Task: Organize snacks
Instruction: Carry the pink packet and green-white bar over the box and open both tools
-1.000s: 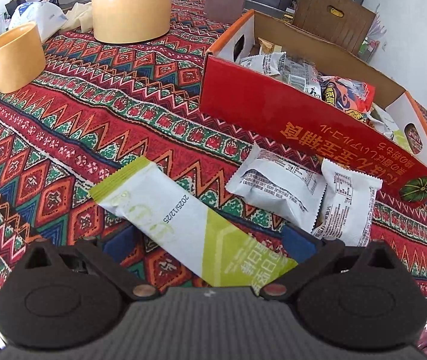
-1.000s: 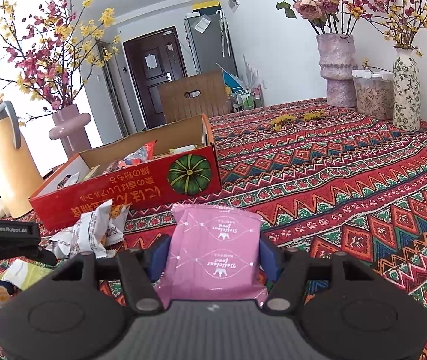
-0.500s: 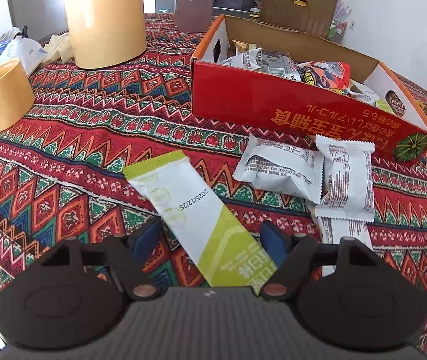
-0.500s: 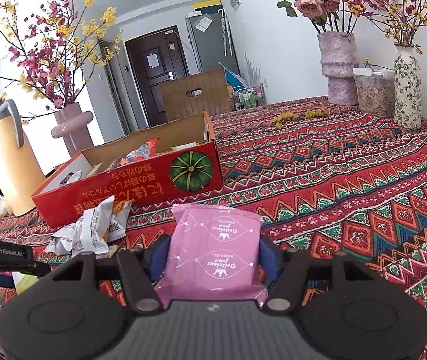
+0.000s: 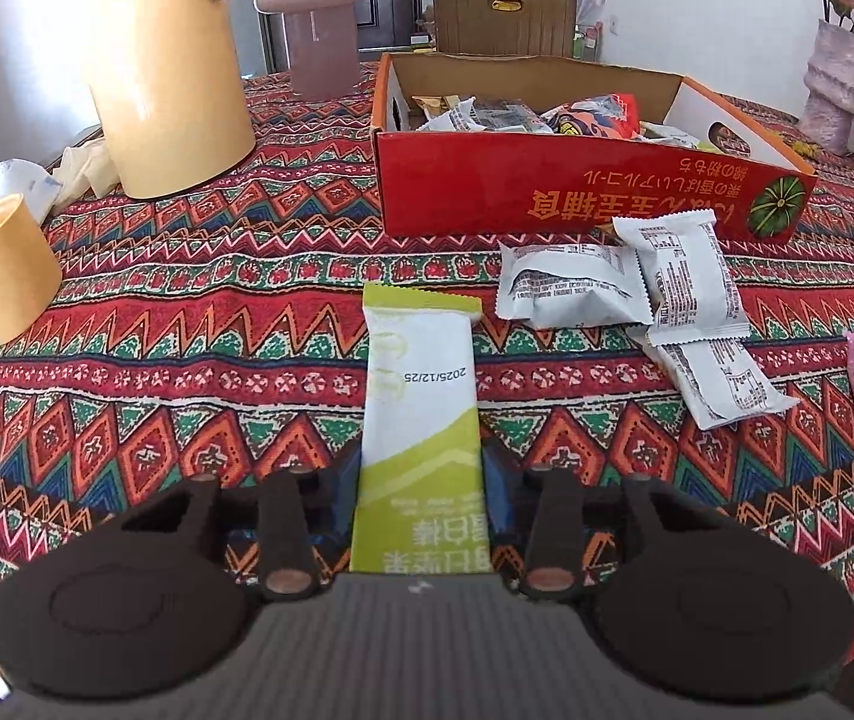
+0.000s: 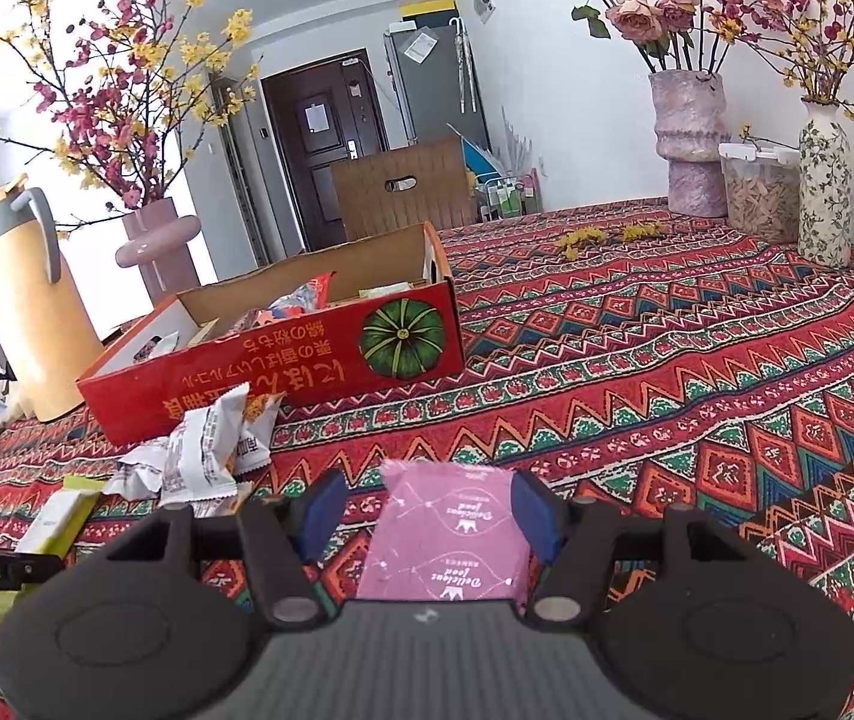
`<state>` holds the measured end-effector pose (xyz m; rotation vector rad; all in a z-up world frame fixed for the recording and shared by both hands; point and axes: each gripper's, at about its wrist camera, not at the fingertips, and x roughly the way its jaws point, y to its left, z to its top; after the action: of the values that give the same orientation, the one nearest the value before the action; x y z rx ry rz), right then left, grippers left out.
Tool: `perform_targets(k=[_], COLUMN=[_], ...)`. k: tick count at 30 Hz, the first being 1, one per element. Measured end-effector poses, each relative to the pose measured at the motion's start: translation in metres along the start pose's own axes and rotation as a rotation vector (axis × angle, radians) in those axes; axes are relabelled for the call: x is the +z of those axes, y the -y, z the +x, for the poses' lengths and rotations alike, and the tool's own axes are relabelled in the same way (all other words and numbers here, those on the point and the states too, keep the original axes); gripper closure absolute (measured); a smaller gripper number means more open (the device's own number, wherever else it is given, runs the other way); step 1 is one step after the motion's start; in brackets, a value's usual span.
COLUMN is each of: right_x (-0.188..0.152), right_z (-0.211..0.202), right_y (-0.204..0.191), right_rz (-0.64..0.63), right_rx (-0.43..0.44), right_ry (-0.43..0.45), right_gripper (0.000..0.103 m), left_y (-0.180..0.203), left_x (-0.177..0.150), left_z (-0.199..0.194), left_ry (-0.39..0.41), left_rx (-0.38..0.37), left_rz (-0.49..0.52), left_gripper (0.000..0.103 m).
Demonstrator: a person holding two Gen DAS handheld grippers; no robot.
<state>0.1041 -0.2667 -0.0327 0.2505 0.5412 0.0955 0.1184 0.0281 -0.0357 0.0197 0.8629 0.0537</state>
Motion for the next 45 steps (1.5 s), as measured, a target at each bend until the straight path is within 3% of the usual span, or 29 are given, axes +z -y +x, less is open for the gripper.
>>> perform_targets(k=[8, 9, 10, 12, 15, 21, 24, 45], right_x=[-0.002, -0.003, -0.004, -0.005, -0.005, -0.011, -0.012, 0.021], right_z=[0.003, 0.005, 0.007, 0.010, 0.019, 0.027, 0.025, 0.006], right_y=[-0.001, -0.001, -0.002, -0.005, -0.007, -0.002, -0.005, -0.030], right_rz=[-0.023, -0.029, -0.037, -0.057, -0.068, -0.066, -0.097, -0.150], right_rx=[-0.020, -0.028, -0.036, -0.060, -0.094, -0.133, -0.136, -0.043], right_ry=[-0.020, -0.030, -0.038, -0.048, -0.076, -0.104, -0.099, 0.031], right_gripper=[0.040, 0.036, 0.034, 0.022, 0.020, 0.025, 0.042, 0.042], left_y=[-0.005, -0.005, -0.005, -0.003, -0.001, -0.001, -0.001, 0.021], left_x=[0.001, 0.001, 0.001, 0.001, 0.000, -0.001, 0.001, 0.029], left_z=[0.007, 0.008, 0.007, 0.005, 0.002, -0.010, -0.015, -0.041], left_ry=[0.038, 0.045, 0.053, 0.061, 0.070, 0.112, 0.127, 0.232], left_rx=[0.026, 0.021, 0.011, 0.008, -0.003, -0.011, -0.016, -0.079], left_rz=[-0.052, -0.051, -0.048, -0.034, -0.022, -0.024, -0.026, -0.024], left_gripper=[0.043, 0.048, 0.063, 0.065, 0.066, 0.066, 0.066, 0.065])
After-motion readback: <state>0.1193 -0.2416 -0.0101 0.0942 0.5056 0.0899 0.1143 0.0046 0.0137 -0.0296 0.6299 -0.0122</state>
